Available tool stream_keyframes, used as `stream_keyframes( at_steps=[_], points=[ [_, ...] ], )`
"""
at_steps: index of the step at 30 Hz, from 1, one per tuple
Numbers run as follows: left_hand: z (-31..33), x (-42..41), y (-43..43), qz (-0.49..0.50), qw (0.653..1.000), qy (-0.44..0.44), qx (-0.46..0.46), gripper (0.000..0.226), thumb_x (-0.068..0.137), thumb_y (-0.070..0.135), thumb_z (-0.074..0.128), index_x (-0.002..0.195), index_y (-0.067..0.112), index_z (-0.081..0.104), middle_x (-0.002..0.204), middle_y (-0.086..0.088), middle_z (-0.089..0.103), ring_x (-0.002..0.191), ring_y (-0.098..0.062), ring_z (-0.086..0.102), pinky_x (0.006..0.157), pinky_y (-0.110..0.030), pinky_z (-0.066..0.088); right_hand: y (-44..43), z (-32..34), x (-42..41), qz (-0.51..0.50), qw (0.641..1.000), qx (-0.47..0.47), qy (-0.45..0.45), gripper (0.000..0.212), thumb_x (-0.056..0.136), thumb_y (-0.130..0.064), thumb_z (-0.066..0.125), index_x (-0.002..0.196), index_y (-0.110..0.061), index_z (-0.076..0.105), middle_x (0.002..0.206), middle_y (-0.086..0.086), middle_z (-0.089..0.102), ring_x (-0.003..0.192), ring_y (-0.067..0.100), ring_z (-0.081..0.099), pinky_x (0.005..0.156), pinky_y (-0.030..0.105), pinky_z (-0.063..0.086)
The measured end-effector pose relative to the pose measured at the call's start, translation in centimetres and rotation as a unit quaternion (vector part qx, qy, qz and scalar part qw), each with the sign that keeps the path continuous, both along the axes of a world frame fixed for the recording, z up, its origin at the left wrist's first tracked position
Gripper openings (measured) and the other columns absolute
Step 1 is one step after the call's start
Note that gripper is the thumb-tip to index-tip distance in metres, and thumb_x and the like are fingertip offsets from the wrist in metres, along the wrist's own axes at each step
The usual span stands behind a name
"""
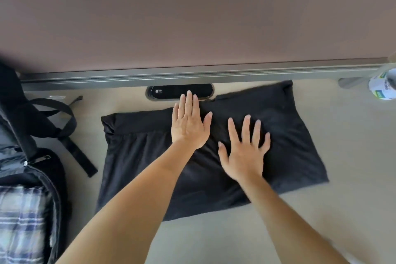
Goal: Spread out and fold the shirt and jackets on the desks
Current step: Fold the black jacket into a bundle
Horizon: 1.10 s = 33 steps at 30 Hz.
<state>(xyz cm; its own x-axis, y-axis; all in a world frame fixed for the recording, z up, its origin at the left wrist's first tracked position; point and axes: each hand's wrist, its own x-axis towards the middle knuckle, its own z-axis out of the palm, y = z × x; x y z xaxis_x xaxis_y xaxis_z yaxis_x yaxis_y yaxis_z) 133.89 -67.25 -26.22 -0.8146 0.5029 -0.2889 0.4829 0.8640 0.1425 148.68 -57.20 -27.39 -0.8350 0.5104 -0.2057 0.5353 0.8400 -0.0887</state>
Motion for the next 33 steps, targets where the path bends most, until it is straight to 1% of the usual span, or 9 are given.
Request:
stream_keyframes(
  at_steps=[7, 11, 15, 19, 22, 25, 28, 30, 33],
  points=[
    [2.2, 4.3, -0.8, 0.141, 0.987, -0.075, -0.001, 0.071, 0.100, 0.056, 0.031, 0.151, 0.008, 0.019, 0.151, -0.014, 0.025, 0.139, -0.034, 0.025, 0.116, -0.048, 0.022, 9.0, 1.5, -4.5, 0.199, 0.978, -0.065, -0.007, 0.057, 0.097, -0.061, 0.028, 0.152, -0.045, 0.026, 0.167, -0.005, 0.010, 0.155, 0.022, 0.003, 0.123, 0.053, 0.005],
    [3.8, 4.4, -0.5, 0.161, 0.980, -0.117, -0.011, 0.067, 0.097, 0.063, 0.035, 0.139, 0.011, 0.040, 0.139, -0.012, 0.043, 0.129, -0.035, 0.034, 0.107, -0.048, 0.027, 7.8, 2.4, -3.5, 0.099, 0.987, -0.118, 0.051, 0.045, 0.102, -0.047, 0.041, 0.146, -0.039, 0.044, 0.166, -0.002, 0.019, 0.154, 0.020, 0.006, 0.122, 0.050, 0.003],
    [4.7, 2.1, -0.2, 0.086, 0.992, -0.064, -0.060, 0.063, 0.095, 0.064, 0.043, 0.125, 0.011, 0.055, 0.126, -0.013, 0.051, 0.120, -0.036, 0.040, 0.099, -0.044, 0.035, 5.0, 2.6, 0.5, -0.115, 0.982, -0.099, 0.109, 0.049, 0.096, -0.043, 0.057, 0.143, -0.033, 0.046, 0.166, 0.009, 0.012, 0.151, 0.033, 0.009, 0.118, 0.056, 0.012],
    [6.1, 0.7, 0.7, 0.067, 0.987, -0.130, -0.063, 0.063, 0.095, 0.057, 0.054, 0.132, 0.006, 0.052, 0.128, -0.016, 0.051, 0.120, -0.035, 0.049, 0.098, -0.044, 0.044, 3.8, 3.4, 4.5, -0.366, 0.914, -0.154, 0.078, 0.079, 0.089, -0.041, 0.067, 0.152, -0.022, 0.023, 0.160, 0.014, 0.001, 0.146, 0.038, 0.009, 0.117, 0.055, 0.016],
    [6.8, 0.2, 1.0, 0.101, 0.978, -0.173, -0.056, 0.061, 0.090, 0.052, 0.065, 0.126, 0.005, 0.051, 0.119, -0.014, 0.058, 0.108, -0.032, 0.062, 0.087, -0.042, 0.052, 4.1, 4.4, 6.8, -0.454, 0.847, -0.256, 0.105, 0.084, 0.088, -0.038, 0.070, 0.151, -0.018, 0.020, 0.153, 0.011, 0.023, 0.137, 0.035, 0.030, 0.112, 0.050, 0.033],
    [6.4, -0.3, 0.8, 0.203, 0.937, -0.282, 0.021, 0.039, 0.087, 0.036, 0.076, 0.093, 0.006, 0.052, 0.079, -0.009, 0.065, 0.062, -0.019, 0.069, 0.058, -0.032, 0.056, 5.1, 5.3, 7.9, -0.497, 0.782, -0.348, 0.143, 0.060, 0.085, -0.032, 0.074, 0.133, -0.012, 0.044, 0.119, 0.003, 0.060, 0.097, 0.022, 0.060, 0.085, 0.040, 0.051],
    [6.0, -0.5, 0.7, 0.279, 0.892, -0.352, 0.058, 0.034, 0.090, 0.031, 0.073, 0.087, 0.004, 0.052, 0.060, -0.007, 0.061, 0.058, -0.022, 0.065, 0.069, -0.034, 0.059, 6.5, 6.3, 8.1, -0.459, 0.814, -0.353, 0.055, 0.030, 0.084, -0.034, 0.075, 0.101, -0.012, 0.065, 0.086, -0.001, 0.068, 0.078, 0.022, 0.065, 0.073, 0.038, 0.056],
    [5.8, -0.5, 0.7, 0.241, 0.921, -0.307, 0.012, 0.043, 0.090, 0.042, 0.070, 0.078, 0.006, 0.051, 0.041, -0.004, 0.051, 0.050, -0.022, 0.055, 0.065, -0.028, 0.050, 7.8, 7.1, 7.9, -0.465, 0.784, -0.410, 0.039, 0.023, 0.086, -0.025, 0.076, 0.083, -0.007, 0.061, 0.058, -0.005, 0.052, 0.050, 0.016, 0.051, 0.049, 0.025, 0.045],
    [5.9, -0.3, 0.4, 0.208, 0.941, -0.267, -0.017, 0.055, 0.084, 0.055, 0.072, 0.093, 0.003, 0.057, 0.074, -0.011, 0.064, 0.071, -0.028, 0.065, 0.075, -0.034, 0.052, 8.9, 8.2, 7.4, -0.510, 0.688, -0.513, 0.056, 0.018, 0.086, -0.015, 0.077, 0.089, -0.007, 0.061, 0.063, -0.001, 0.038, 0.038, 0.009, 0.031, 0.036, 0.018, 0.025]
  ],
)
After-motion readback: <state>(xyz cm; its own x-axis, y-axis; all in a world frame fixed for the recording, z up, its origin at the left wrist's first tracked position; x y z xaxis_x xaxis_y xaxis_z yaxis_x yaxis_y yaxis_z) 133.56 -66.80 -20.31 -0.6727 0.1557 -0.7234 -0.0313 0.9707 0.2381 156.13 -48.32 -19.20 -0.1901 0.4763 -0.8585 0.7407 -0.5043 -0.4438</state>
